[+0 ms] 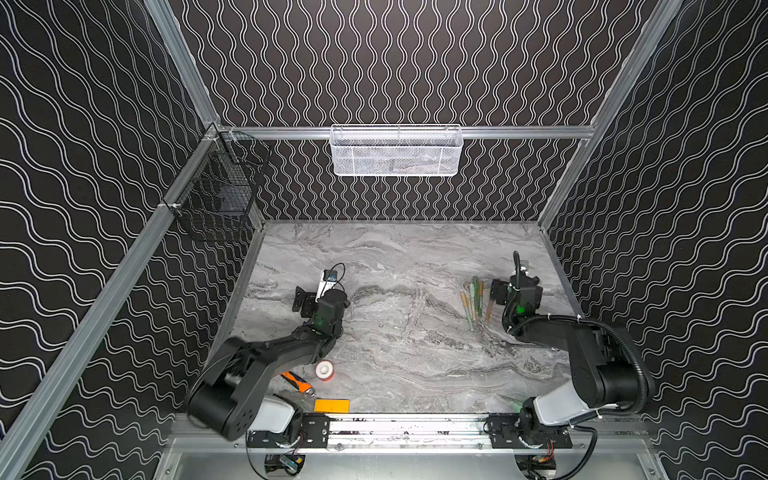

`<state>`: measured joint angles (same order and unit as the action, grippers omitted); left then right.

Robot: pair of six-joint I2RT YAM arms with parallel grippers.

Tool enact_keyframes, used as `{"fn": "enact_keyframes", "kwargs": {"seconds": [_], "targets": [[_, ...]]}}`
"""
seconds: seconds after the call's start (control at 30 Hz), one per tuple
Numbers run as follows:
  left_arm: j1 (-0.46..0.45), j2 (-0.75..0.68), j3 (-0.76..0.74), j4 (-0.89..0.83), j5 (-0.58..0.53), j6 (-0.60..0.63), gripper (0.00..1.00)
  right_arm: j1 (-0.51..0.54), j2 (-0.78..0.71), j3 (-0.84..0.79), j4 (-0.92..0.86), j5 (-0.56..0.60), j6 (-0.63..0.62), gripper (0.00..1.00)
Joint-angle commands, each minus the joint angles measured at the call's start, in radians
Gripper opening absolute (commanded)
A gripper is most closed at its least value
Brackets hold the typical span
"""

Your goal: Insert the pens into the pen caps

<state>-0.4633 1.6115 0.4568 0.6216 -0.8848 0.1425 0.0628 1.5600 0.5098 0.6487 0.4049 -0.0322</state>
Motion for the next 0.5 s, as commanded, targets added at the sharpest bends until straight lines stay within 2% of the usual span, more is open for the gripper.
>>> {"fn": "enact_keyframes", "kwargs": {"seconds": [0.0,0.1,0.13,0.27,0.47], "targets": [[0.009,0.071,-0.016,0.447,-0.003,0.169,0.99,-0.006,0.0,-0.028,0.161,-0.048,0.03,0.99],[0.04,0.141,-0.063,0.665,0.017,0.196,0.99,-0.006,-0.007,-0.048,0.189,-0.053,0.028,0.99],[0.041,0.141,-0.069,0.673,-0.005,0.181,0.99,-0.006,-0.008,-0.05,0.192,-0.052,0.026,0.99],[0.089,0.083,-0.094,0.594,0.097,0.1,0.99,-0.006,-0.01,-0.055,0.2,-0.039,0.026,0.99],[0.177,0.033,-0.048,0.39,0.283,0.015,0.99,-0.007,-0.015,-0.072,0.223,-0.031,0.036,0.99]]}}
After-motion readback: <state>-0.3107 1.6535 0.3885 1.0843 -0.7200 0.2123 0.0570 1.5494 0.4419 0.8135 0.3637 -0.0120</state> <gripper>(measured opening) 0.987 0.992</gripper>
